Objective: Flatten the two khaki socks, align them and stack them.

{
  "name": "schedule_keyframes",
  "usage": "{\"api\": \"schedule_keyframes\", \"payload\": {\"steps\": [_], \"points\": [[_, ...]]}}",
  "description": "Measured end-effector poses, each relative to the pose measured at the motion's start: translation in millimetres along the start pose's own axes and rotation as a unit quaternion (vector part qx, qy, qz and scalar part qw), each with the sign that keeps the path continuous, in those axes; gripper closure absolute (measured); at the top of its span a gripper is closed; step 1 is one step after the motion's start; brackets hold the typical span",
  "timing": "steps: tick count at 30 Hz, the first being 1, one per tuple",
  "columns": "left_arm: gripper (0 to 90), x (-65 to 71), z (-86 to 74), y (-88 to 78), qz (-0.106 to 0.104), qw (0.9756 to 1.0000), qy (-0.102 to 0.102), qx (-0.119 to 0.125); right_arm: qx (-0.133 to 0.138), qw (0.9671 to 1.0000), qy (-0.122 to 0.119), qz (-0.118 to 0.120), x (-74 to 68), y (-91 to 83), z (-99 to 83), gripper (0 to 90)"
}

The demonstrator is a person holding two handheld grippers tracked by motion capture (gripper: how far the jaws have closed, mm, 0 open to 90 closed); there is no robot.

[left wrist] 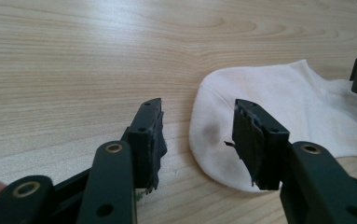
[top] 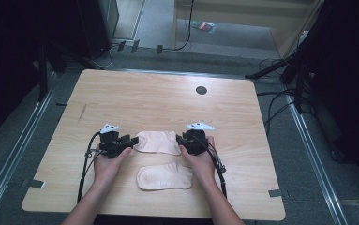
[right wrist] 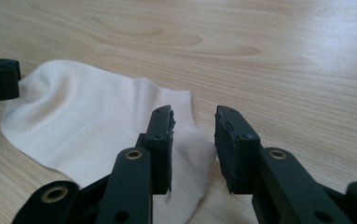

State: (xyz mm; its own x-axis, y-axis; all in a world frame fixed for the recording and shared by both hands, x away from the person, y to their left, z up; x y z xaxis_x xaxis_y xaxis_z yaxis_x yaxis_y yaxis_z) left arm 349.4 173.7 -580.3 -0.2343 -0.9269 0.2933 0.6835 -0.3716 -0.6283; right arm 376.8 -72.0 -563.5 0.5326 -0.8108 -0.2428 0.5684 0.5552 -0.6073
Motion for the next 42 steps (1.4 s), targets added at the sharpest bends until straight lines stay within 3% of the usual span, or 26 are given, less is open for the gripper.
{"api": "schedule_keyframes", "payload": {"steps": [2,9,14,19,26,33,36,42], "points": [[56.3,1.2,-0.6,0.5,0.001,1.0000,0.003,-0.003,-0.007,1.0000,-0.004,-0.001,-1.0,3.0,-2.2,68.7],[69.3,9.4,-0.7,3.8,0.033,0.9979,0.053,-0.018,-0.023,0.9994,-0.027,-0.007,-2.7,7.3,-8.1,68.3],[79.0,10.7,-2.6,3.0,0.033,0.9969,0.068,-0.021,-0.024,0.9991,-0.036,-0.004,-3.0,6.8,-11.2,65.9],[86.2,10.1,-4.3,2.4,0.032,0.9973,0.064,-0.018,-0.018,0.9995,-0.025,0.004,-1.7,4.0,-11.3,62.4],[88.3,10.7,-4.9,2.2,0.029,0.9974,0.064,-0.018,-0.027,0.9989,-0.038,0.001,-5.7,6.9,-15.3,61.8],[89.0,9.5,-6.6,0.2,0.019,0.9976,0.064,-0.016,-0.019,0.9980,-0.056,-0.021,-8.5,7.1,-18.3,78.4],[89.4,10.1,-6.6,0.1,0.022,0.9975,0.066,-0.013,-0.020,0.9984,-0.052,-0.013,-7.7,6.3,-18.5,84.4],[89.7,13.3,-6.8,-2.4,0.012,0.9969,0.077,-0.009,-0.021,0.9986,-0.047,-0.013,-6.2,4.4,-17.0,86.1]]}}
Point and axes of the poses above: each handheld gripper's, and its own axes: y roughly forward along the jaws, z roughly out of its top, x roughly to its right, the point moved 5 cm from there along y, roughly forward along the jaws, and after that the axes turned 5 degrees about z, right-handed, at the moved point
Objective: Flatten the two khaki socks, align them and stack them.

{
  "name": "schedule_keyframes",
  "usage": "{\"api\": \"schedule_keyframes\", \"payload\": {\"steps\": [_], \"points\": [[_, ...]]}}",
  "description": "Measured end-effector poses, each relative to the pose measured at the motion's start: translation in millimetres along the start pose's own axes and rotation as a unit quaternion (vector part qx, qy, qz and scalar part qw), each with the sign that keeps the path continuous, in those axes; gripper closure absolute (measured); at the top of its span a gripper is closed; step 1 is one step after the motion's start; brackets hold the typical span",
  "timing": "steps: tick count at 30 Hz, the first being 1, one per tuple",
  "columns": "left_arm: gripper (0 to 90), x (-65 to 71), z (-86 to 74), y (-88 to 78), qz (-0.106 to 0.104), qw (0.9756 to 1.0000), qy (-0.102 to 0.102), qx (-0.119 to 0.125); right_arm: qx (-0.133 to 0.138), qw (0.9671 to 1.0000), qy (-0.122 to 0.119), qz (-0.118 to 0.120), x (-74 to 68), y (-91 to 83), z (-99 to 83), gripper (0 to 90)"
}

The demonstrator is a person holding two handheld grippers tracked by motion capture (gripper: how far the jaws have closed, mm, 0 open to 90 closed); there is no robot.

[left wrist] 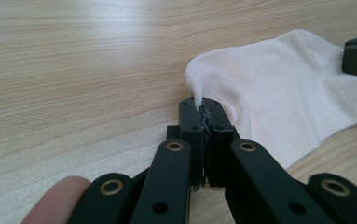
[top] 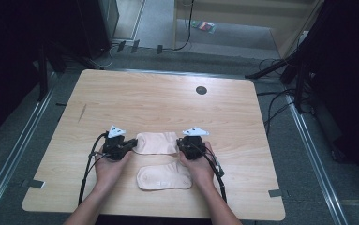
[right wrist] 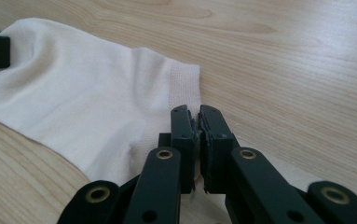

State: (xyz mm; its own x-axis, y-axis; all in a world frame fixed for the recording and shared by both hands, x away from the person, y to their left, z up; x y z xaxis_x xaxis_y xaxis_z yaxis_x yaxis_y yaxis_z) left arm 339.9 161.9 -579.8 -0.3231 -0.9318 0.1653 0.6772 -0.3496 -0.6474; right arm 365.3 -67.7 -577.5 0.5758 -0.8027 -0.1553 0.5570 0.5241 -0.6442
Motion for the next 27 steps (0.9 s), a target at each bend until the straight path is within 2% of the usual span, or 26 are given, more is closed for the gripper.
{"api": "schedule_keyframes", "payload": {"steps": [9,14,27], "points": [[89.8,11.7,6.2,-16.1,-0.018,0.9995,0.012,0.024,0.030,0.9995,0.012,0.003,0.2,-20.9,10.4,86.2],[89.8,21.5,11.2,-30.2,-0.024,0.9985,0.025,0.043,0.043,0.9990,0.005,0.004,-4.8,-35.2,14.0,86.2],[89.7,38.6,7.5,-61.8,-0.057,0.9964,0.033,0.053,0.059,0.9982,0.006,0.015,-14.9,-66.3,12.7,86.2]]}}
Point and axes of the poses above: each handheld gripper's, and its own axes: y roughly forward along the jaws, z roughly out of its top, x roughly to its right, the point moved 5 cm from there along y, roughly forward along the jaws, and after that the axes turned 5 degrees about z, right-handed, at the moved point
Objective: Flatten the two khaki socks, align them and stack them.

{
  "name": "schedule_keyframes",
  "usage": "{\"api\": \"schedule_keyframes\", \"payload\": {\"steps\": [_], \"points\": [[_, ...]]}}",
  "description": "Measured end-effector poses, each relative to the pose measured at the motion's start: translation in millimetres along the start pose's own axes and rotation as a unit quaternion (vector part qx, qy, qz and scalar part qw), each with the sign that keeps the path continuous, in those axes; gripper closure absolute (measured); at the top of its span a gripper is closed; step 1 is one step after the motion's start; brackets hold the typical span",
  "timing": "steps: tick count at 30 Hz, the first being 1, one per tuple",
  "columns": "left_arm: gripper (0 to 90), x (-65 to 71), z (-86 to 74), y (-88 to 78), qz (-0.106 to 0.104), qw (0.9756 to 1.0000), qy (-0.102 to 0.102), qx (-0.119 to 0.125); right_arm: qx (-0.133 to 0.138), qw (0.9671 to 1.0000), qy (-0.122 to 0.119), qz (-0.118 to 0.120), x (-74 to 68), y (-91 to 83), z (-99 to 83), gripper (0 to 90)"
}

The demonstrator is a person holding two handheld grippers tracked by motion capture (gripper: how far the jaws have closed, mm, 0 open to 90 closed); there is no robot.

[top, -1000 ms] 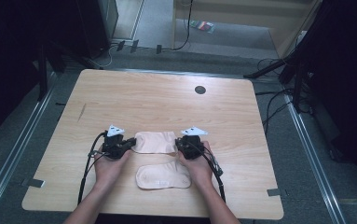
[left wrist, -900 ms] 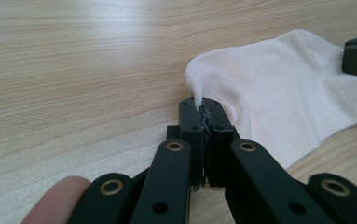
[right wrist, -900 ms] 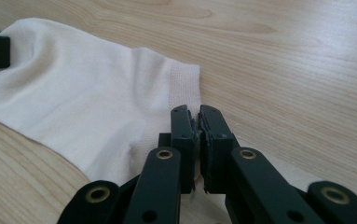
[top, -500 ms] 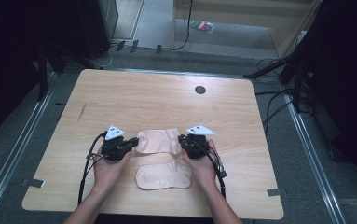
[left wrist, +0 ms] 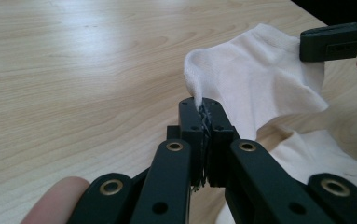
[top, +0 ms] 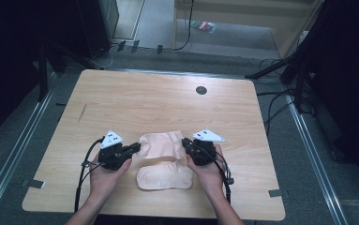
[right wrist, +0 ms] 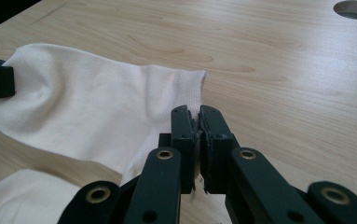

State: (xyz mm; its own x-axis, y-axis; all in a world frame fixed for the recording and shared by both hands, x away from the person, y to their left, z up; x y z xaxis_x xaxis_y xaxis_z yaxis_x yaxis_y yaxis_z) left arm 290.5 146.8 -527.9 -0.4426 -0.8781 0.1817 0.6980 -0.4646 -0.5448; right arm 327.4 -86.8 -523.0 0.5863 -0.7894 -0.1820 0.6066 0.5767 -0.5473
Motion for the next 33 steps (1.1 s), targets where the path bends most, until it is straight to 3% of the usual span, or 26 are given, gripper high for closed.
{"api": "schedule_keyframes", "payload": {"steps": [13,24,33], "points": [[89.6,22.2,-16.9,-18.6,-0.018,0.9997,0.015,-0.006,-0.003,0.9998,-0.009,0.015,-15.6,-27.2,-15.4,86.1],[89.6,30.6,-37.4,-29.4,-0.033,0.9991,0.015,-0.022,-0.004,0.9996,-0.008,0.026,-23.2,-42.7,-29.2,86.1],[89.5,26.6,-52.6,-29.2,-0.038,0.9983,0.010,-0.042,-0.016,0.9995,-0.003,0.027,-21.7,-51.4,-45.6,86.2]]}}
Point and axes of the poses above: each handheld gripper's, and its own axes: y roughly forward along the jaws, z roughly out of its top, x roughly to its right, the point moved 5 cm from there along y, roughly forward along the jaws, and after that the axes turned 5 degrees about z, right-handed, at the moved point
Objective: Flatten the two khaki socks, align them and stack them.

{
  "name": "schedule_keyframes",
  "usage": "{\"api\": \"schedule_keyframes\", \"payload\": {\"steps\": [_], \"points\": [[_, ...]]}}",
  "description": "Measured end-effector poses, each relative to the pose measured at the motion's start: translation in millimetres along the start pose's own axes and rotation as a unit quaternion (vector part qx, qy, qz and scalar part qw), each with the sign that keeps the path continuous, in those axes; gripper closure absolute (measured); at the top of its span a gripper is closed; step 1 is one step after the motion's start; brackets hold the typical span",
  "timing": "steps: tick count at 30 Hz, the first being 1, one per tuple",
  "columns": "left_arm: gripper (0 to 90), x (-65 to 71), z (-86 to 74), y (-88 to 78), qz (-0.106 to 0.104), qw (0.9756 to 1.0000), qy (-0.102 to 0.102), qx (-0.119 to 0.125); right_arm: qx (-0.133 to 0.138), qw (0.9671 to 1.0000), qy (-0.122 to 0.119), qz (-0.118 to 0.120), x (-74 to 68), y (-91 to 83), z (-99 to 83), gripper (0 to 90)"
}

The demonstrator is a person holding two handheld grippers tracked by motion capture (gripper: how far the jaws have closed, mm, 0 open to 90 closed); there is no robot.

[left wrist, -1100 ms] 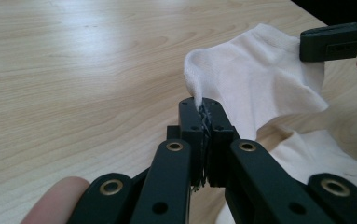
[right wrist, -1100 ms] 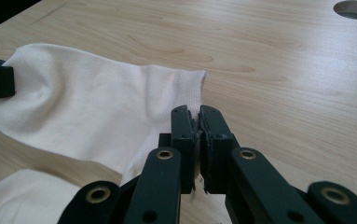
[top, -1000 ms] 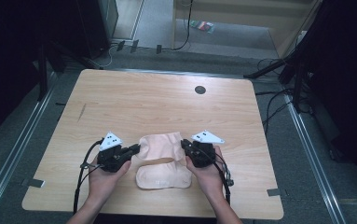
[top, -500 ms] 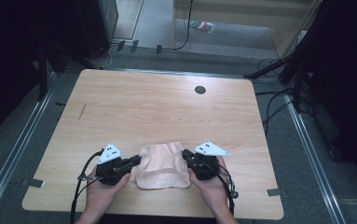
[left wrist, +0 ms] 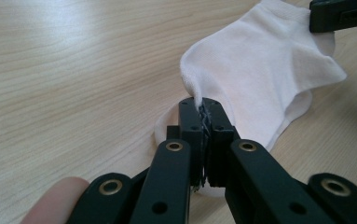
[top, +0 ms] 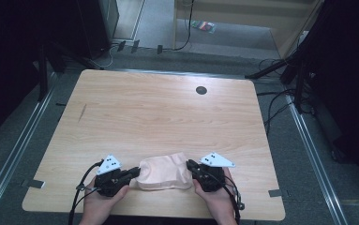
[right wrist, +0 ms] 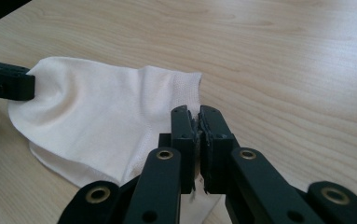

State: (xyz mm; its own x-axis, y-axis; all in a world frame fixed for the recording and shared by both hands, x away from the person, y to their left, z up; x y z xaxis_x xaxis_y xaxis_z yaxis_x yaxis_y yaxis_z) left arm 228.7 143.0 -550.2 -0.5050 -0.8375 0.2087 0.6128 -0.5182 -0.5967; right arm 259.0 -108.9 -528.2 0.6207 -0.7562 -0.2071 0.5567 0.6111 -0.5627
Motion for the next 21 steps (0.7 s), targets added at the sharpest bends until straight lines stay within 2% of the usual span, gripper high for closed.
{"api": "schedule_keyframes", "payload": {"steps": [6,11,16,21], "points": [[89.5,-1.5,-8.6,1.6,-0.001,0.9999,-0.004,-0.013,-0.011,0.9999,0.002,0.002,0.0,-1.9,-10.1,86.1],[89.4,-0.1,-11.3,4.2,-0.001,0.9997,0.002,-0.024,-0.015,0.9999,0.005,0.002,0.5,0.5,-14.1,86.1],[89.2,-2.4,-14.1,4.3,-0.001,0.9996,-0.004,-0.030,-0.022,0.9997,0.001,0.006,-1.6,3.1,-18.9,86.1],[85.6,-4.2,-19.8,11.0,-0.004,0.9991,-0.003,-0.043,-0.029,0.9996,0.003,0.004,0.4,9.6,-22.7,85.7]]}}
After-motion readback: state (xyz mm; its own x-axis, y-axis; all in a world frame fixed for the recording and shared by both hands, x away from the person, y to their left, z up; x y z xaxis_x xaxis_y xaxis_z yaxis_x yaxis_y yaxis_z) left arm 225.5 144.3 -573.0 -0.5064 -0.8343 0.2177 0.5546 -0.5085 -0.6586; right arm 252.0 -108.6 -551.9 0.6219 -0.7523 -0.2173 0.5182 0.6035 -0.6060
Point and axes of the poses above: each handheld gripper's, and its own axes: y roughly forward along the jaws, z roughly out of its top, x roughly to its right, the point moved 5 cm from there along y, roughly forward along the jaws, and after that the axes turned 5 degrees about z, right-handed, at the moved point
